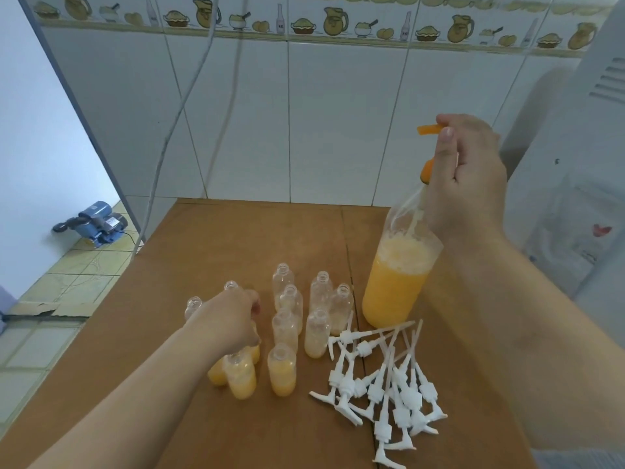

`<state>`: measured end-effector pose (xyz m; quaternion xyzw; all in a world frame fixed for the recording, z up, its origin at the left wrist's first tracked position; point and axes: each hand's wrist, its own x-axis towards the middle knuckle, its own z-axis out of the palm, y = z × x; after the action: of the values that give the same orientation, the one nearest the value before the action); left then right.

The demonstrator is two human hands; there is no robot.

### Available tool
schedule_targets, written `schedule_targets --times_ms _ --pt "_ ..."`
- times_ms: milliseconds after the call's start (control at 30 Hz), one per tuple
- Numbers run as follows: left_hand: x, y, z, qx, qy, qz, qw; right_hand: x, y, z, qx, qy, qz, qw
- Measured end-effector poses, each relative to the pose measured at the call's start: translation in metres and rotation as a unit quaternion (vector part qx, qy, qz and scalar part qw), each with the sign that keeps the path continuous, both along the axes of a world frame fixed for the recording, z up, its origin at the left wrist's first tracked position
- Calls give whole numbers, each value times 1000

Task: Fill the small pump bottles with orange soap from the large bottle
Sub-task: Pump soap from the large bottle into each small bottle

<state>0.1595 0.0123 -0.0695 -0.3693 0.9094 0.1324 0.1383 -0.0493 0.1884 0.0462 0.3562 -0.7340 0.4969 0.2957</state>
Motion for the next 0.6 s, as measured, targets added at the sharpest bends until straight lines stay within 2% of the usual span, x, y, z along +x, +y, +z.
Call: schedule_targets --times_ms 167,300,467,600 --pt "-7 9 1 9 43 13 999 0 -1 0 -3 2 -1 1000" --pt "-11 15 4 -14 -10 19 1000 -1 -1 1 -7 0 1 1000" --pt "-20 31 20 14 -38 -33 999 1 -2 0 -13 -1 3 1000" --pt "-28 50 20 -27 -51 -39 998 0 -2 -1 -15 10 0 1000"
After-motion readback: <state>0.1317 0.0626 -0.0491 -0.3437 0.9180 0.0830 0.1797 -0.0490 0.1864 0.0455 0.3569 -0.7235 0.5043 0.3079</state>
